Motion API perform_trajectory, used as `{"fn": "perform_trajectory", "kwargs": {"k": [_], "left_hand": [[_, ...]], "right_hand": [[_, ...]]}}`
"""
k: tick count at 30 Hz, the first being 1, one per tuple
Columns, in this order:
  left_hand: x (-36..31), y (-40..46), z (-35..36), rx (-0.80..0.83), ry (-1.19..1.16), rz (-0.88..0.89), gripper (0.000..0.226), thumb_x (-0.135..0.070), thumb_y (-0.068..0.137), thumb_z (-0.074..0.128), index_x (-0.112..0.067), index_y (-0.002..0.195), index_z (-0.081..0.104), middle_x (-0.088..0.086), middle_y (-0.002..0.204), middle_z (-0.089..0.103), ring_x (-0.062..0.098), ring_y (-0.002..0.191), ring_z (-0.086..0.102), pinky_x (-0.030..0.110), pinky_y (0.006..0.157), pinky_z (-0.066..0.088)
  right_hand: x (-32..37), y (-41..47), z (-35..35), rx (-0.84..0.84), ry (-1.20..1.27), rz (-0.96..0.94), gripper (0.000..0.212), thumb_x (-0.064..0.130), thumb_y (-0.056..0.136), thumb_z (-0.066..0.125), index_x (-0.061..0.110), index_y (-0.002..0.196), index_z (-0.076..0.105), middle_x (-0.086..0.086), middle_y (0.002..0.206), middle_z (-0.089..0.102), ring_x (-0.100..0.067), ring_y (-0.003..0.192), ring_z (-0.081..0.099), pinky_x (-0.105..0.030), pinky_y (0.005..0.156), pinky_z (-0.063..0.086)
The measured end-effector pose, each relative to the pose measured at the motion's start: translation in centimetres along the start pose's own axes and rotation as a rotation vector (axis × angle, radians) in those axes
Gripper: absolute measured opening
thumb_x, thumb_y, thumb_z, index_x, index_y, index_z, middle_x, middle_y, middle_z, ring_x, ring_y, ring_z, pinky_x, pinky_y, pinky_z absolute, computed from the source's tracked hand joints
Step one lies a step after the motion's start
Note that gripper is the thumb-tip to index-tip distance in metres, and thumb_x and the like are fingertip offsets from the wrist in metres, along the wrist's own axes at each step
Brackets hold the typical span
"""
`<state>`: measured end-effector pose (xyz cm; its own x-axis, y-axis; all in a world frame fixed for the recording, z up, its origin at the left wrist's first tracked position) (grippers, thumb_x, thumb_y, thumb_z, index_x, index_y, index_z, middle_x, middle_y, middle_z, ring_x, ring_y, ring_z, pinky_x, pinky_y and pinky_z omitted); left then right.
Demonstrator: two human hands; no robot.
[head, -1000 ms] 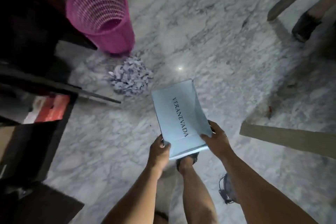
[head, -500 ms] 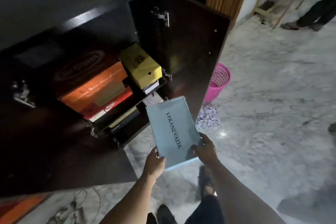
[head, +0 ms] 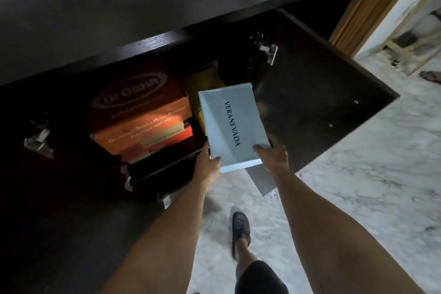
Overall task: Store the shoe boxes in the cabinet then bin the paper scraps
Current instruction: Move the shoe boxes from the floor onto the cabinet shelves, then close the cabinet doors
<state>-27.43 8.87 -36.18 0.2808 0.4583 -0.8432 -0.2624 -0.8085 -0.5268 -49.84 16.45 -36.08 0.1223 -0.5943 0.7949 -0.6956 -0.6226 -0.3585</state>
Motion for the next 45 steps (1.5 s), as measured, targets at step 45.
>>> {"fn": "perform_trajectory", "kwargs": {"k": [45], "left_hand": [[-28.5, -11.7, -25.2, -0.259, 1.408, 0.862, 0.057, -0.043, 0.101, 0.036, -0.022, 0.154, 0.031, 0.008, 0.163, 0.027, 0.038, 0.150, 0.019, 0.060, 0.117, 0.023]], "right_hand": [[28.9, -36.1, 12.4, 0.231, -0.180, -0.518, 0.042, 0.054, 0.095, 0.061, 0.019, 0.116, 0.073, 0.005, 0.100, 0.072, -0.013, 0.091, 0.066, -0.045, 0.104, 0.047]]}}
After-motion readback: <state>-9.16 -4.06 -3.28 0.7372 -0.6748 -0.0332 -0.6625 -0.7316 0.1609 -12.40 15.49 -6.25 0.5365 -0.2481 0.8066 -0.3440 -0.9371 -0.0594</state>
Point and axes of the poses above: each hand's wrist, its own y-axis towards the middle knuckle, its own z-axis out of the palm, x = y × z, the point moved 9 cm from there along y, towards the middle knuckle
